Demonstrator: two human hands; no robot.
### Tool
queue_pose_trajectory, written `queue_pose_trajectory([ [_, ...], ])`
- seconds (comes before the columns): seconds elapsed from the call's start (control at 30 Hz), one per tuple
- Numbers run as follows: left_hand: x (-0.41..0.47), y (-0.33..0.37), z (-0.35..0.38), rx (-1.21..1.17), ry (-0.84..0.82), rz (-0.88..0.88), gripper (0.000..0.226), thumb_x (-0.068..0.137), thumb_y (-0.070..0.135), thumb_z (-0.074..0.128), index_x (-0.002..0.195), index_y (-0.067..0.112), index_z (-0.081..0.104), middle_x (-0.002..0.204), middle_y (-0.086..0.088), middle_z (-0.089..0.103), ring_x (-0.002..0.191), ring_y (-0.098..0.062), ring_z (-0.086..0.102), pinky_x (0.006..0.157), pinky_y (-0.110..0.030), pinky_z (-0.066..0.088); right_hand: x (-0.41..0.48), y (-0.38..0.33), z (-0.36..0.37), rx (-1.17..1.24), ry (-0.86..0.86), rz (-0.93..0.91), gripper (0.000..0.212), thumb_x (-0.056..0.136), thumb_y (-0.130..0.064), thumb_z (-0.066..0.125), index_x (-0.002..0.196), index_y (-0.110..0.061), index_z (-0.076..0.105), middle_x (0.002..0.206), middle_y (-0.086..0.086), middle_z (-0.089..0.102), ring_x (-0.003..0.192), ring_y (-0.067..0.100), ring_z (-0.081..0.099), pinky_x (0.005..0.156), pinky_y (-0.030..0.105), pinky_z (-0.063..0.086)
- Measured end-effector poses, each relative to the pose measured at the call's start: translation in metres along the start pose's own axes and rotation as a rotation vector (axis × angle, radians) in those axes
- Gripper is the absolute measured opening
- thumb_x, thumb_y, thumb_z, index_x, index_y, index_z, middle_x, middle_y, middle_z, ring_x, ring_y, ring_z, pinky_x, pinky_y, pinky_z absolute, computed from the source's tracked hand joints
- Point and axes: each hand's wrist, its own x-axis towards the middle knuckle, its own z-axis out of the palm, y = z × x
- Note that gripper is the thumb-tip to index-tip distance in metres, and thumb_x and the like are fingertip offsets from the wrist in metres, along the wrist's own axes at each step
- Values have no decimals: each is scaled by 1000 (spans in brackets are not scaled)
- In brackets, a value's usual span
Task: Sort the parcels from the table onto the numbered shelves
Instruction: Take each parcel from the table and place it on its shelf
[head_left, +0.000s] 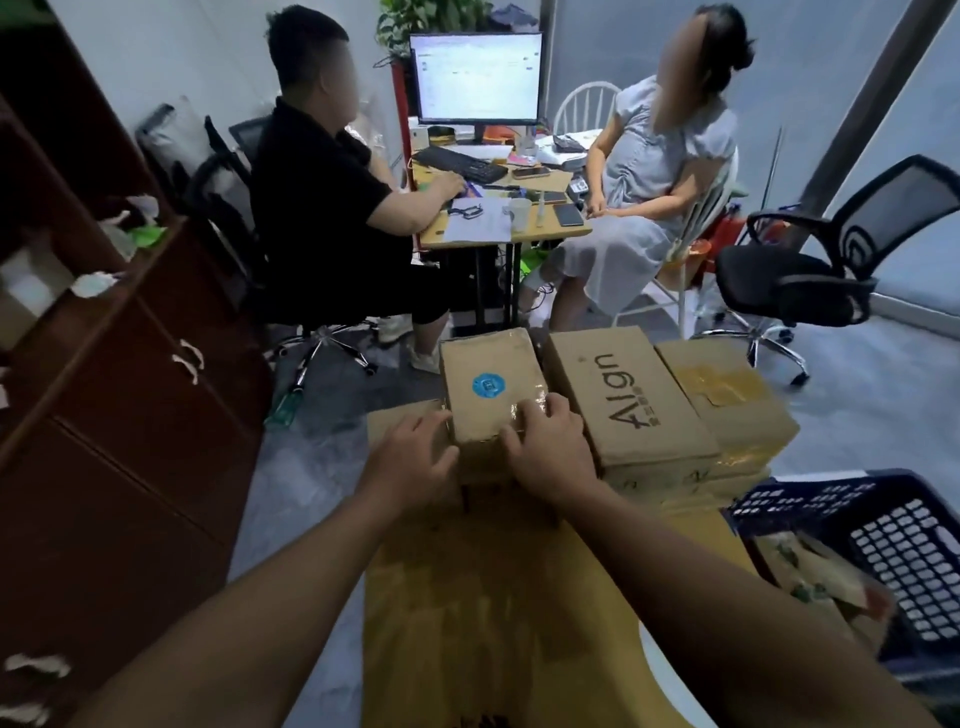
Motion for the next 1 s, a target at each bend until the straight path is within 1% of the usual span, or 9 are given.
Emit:
queue_pose_trajectory([
  [0.1,8,6,9,-60,5,-14,48,95,36,54,141,22,44,137,-3,51,124,-20,45,100,-37,40,9,3,8,145,-2,68,48,99,-47,52,141,-26,43,155,9,23,135,31,38,109,50,44],
  [0.2,9,7,17,-117,6,-26,48,95,35,55,140,22,43,138,-3,50,124,-20,47,100,-37,43,13,7,17,321,21,117,45,98,-43,54,139,-30,41,148,9,30,129,28,46,104,49,50],
  [0.27,7,8,22,-137,25,-27,49,95,34,57,140,22,43,138,-2,51,123,-19,48,98,-33,42,12,7,20,380,33,130,43,99,-40,56,138,-31,42,143,8,35,125,26,48,102,47,52],
  [0.37,-1,6,24,-175,61,-14,49,94,31,59,140,21,45,135,-1,53,120,-15,49,93,-27,39,9,7,22,410,49,126,45,98,-36,59,139,-29,43,142,7,37,123,25,49,100,45,53],
  [0.5,-24,1,20,-224,118,54,49,93,28,61,139,19,47,130,-1,54,116,-14,49,91,-26,39,-13,5,24,441,93,108,46,98,-35,60,140,-27,44,140,6,38,119,19,50,95,32,53],
  [0.63,-54,-2,14,-243,137,111,51,91,36,54,138,18,48,128,-2,52,112,-12,48,90,-28,43,-48,3,34,456,146,115,48,96,-40,61,141,-28,45,139,4,39,120,19,50,97,41,55],
  [0.77,-92,-8,10,-282,125,153,53,88,39,50,137,18,50,125,0,50,106,-10,47,89,-29,46,-94,-3,46,456,228,121,47,96,-40,62,139,-26,50,134,5,43,115,19,52,97,41,54],
  [0.9,-134,-20,11,-338,80,194,55,87,45,47,135,19,51,124,4,49,109,-11,49,92,-32,48,-149,-9,59,506,256,133,45,95,-42,63,136,-30,51,129,-1,41,112,16,54,92,32,55],
  [1.0,-167,-27,20,-374,42,223,52,87,43,49,134,20,52,124,5,49,109,-9,50,91,-29,50,-189,-5,71,509,256,175,44,94,-38,65,135,-28,52,128,1,45,108,14,54,87,25,50],
])
